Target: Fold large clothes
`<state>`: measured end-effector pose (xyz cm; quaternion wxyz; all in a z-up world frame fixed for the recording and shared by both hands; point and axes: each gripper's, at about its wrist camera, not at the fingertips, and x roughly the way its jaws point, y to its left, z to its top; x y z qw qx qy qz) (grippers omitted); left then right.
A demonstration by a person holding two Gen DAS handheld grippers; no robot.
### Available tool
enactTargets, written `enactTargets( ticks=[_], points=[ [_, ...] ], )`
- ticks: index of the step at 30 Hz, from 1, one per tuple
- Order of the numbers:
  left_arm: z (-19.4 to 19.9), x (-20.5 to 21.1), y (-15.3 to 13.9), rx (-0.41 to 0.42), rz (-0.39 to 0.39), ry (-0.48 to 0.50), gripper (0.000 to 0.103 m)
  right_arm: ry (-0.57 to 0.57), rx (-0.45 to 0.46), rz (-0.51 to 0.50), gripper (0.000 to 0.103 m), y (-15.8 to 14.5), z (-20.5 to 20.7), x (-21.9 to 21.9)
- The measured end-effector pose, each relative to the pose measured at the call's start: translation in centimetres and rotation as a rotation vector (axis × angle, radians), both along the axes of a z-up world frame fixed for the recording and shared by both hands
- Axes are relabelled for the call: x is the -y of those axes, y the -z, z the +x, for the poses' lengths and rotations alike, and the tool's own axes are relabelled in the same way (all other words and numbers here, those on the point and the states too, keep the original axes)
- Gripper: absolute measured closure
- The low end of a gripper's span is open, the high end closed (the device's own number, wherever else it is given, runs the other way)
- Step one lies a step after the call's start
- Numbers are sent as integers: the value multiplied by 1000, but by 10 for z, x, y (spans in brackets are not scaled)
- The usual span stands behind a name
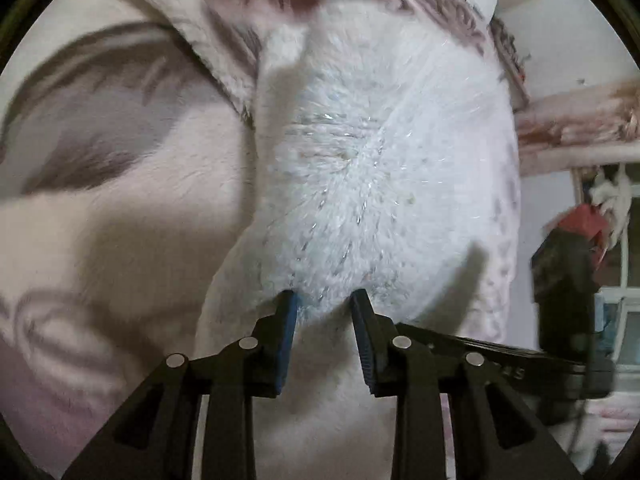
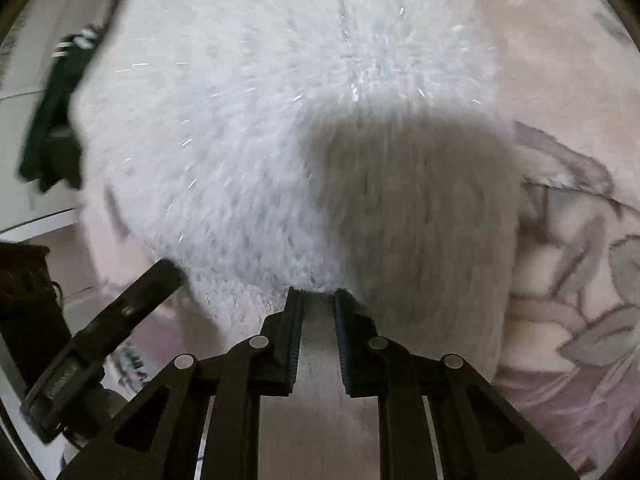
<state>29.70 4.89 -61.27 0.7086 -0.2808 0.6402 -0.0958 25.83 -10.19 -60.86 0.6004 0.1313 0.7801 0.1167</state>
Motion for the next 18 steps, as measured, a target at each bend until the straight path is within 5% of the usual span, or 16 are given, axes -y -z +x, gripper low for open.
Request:
enactTargets(
  ticks=[8, 11, 13, 14, 16, 18],
  points=[
    [-8, -37, 19, -3, -84, -24, 75, 17, -38, -171, 87, 12, 37, -68],
    [-22, -54, -6, -2, -117, -22, 75, 12, -62, -84, 86, -13, 44, -79],
    [-40, -65, -29, 19, -134, -16, 74, 4, -47, 54, 81, -37, 29, -32],
    [-54, -72, -39, 24, -136, -18, 68, 10, -46, 113, 74, -47, 21, -19],
    [-84, -87, -44, 17, -139, -37, 31, 32, -51, 185, 45, -65, -6, 19],
    [-119, -100, -32, -35, -145, -56, 31, 54, -90, 190, 44, -63, -38, 52]
  ],
)
